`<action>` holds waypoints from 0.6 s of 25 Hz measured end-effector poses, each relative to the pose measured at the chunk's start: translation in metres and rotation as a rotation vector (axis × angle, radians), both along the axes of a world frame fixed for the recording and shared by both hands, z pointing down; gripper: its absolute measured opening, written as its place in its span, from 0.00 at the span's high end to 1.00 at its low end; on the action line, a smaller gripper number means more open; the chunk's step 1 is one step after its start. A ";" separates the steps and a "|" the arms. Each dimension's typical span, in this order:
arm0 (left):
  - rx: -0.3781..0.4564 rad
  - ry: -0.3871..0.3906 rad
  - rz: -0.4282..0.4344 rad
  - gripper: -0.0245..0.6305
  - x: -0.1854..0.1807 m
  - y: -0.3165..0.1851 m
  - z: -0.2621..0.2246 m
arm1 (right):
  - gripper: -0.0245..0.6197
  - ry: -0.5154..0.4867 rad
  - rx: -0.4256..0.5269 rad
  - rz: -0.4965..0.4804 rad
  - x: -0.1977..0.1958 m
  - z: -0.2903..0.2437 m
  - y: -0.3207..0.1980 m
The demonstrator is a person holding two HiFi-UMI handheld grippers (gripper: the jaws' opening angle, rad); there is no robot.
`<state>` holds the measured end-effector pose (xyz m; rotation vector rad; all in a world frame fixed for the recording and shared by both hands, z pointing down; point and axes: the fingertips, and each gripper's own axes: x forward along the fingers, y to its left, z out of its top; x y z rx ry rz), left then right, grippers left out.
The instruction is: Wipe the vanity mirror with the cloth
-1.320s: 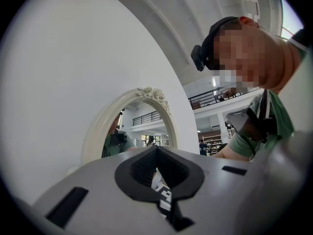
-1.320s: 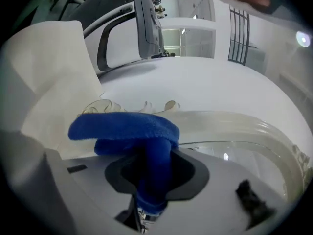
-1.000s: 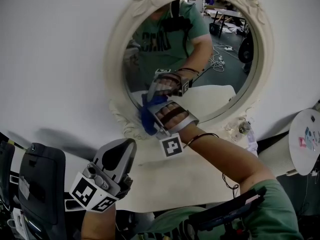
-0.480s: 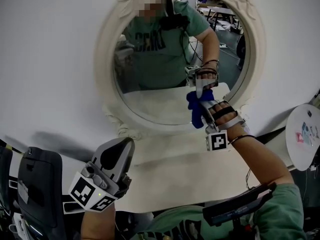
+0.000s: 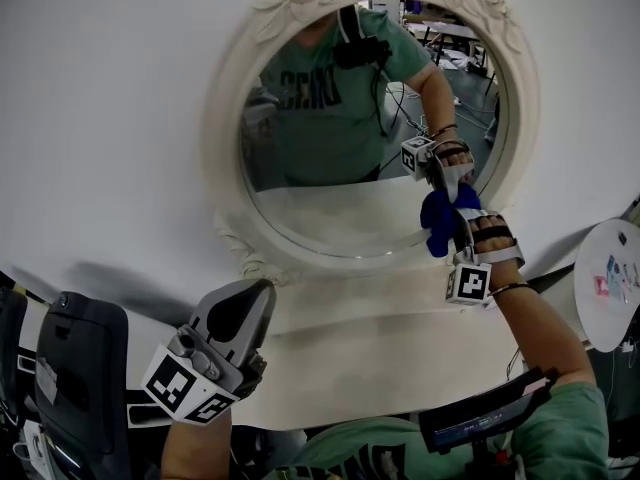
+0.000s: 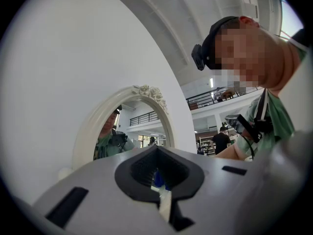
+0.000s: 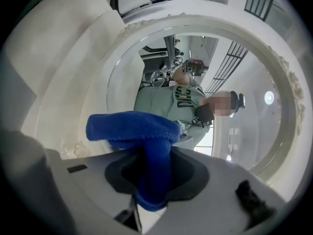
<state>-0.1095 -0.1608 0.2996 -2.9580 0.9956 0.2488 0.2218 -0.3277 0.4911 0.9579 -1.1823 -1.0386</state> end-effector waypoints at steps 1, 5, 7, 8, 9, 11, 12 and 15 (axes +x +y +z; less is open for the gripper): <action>-0.001 -0.001 0.000 0.97 0.000 0.000 0.000 | 0.79 -0.017 -0.005 -0.016 -0.011 0.001 0.002; -0.003 -0.002 -0.001 0.97 -0.001 -0.001 0.002 | 0.79 -0.046 -0.025 -0.210 -0.106 0.014 0.010; -0.002 -0.001 -0.003 0.97 -0.001 -0.001 0.001 | 0.79 -0.087 -0.025 -0.330 -0.172 0.020 0.014; -0.003 -0.001 -0.004 0.97 -0.002 -0.001 0.002 | 0.79 -0.108 -0.027 -0.383 -0.203 0.025 0.017; -0.004 -0.003 -0.006 0.97 -0.002 -0.001 0.002 | 0.79 -0.119 -0.033 -0.429 -0.232 0.031 0.020; -0.007 -0.007 -0.011 0.97 -0.004 -0.001 0.003 | 0.79 -0.120 -0.049 -0.494 -0.281 0.046 0.022; -0.007 -0.008 -0.014 0.97 -0.006 0.000 0.003 | 0.79 -0.116 -0.061 -0.513 -0.300 0.053 0.022; -0.009 -0.007 -0.027 0.97 -0.012 -0.001 0.004 | 0.80 -0.123 -0.114 -0.517 -0.328 0.070 0.016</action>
